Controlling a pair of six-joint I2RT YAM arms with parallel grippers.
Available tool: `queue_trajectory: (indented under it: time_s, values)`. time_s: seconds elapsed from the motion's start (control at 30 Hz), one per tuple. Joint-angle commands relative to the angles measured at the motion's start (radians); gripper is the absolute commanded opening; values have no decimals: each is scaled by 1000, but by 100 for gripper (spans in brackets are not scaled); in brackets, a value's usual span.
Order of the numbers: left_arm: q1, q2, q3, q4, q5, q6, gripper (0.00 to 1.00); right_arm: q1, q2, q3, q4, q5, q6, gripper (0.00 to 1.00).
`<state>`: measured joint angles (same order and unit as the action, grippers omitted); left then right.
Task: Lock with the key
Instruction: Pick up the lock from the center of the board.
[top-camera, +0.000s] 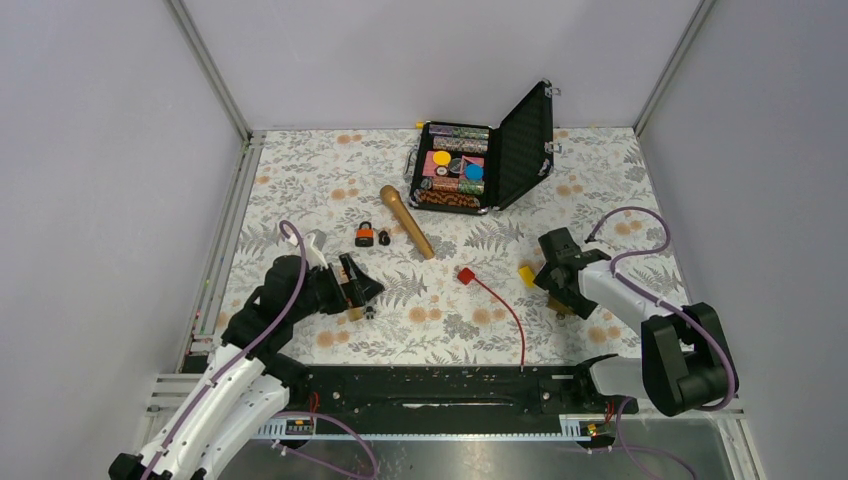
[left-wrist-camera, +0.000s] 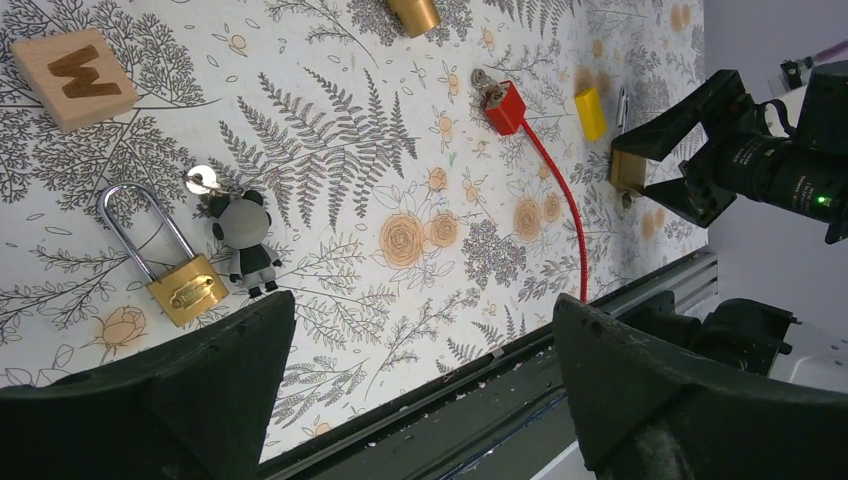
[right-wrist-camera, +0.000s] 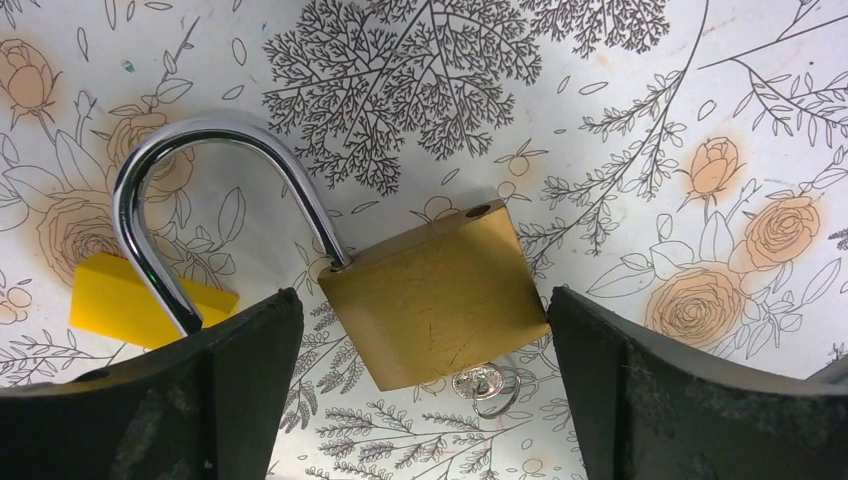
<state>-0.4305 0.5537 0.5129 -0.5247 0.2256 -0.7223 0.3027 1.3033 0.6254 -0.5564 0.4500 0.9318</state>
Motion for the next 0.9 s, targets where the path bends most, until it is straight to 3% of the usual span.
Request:
queue_trajectory:
  time_s: [0.0,0.23,0.4,0.53,0.73,0.8,0.87]
  values:
    - [5,1,-11,64,25,12,99,-6,-41,28,-25,-18,21,96]
    - [4,-17,-13,63,36,11,99,-7,-20,28,24,-100,12,80]
    - [4,-16,-13,68,45,12,99,-8,25,29,22,-102,34,84]
    - [5,-9,-16,76,60,12,99,-8,64,41,22,-86,61,78]
    - [4,-8,-19,84,71,12,99,-7,58,49,19,-56,81,57]
    - [4,-4,-20,87,76,12,99,-7,17,35,38,-76,75,48]
    - [4,8,-23,100,87,12,99,-6,-52,21,47,-106,75,45]
